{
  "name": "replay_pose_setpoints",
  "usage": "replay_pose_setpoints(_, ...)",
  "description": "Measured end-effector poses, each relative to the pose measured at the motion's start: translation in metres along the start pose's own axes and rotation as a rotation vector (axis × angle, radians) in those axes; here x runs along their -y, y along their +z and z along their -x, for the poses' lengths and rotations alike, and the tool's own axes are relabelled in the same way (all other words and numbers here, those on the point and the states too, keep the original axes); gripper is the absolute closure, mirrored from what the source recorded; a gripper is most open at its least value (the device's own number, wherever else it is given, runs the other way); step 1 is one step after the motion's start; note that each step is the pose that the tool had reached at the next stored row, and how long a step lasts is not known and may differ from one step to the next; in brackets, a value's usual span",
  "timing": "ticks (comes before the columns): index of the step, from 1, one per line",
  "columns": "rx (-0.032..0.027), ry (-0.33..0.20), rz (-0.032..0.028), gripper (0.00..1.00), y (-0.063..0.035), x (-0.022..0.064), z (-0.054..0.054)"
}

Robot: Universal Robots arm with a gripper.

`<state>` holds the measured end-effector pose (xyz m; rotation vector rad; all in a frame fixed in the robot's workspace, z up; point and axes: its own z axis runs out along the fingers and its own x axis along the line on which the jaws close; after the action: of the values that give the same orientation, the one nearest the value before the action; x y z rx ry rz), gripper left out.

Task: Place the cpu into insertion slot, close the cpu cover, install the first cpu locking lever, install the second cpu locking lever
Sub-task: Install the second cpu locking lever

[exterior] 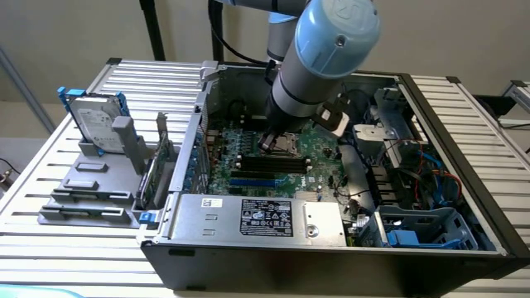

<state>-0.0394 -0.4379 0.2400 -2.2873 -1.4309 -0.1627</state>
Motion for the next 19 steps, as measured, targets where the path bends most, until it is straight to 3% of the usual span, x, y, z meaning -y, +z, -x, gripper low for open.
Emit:
replay_pose_setpoints(6, -0.0018, 0.000, -0.0007, 0.89, -0.0022, 0.0026, 0.011)
replay_pose_setpoints(10, -0.0091, 0.005, -0.0011, 0.89, -0.0003, 0.0067, 0.014)
replay_pose_setpoints(19, -0.0290, 0.041, 0.0080, 0.89, 0.0052, 0.0065, 0.014)
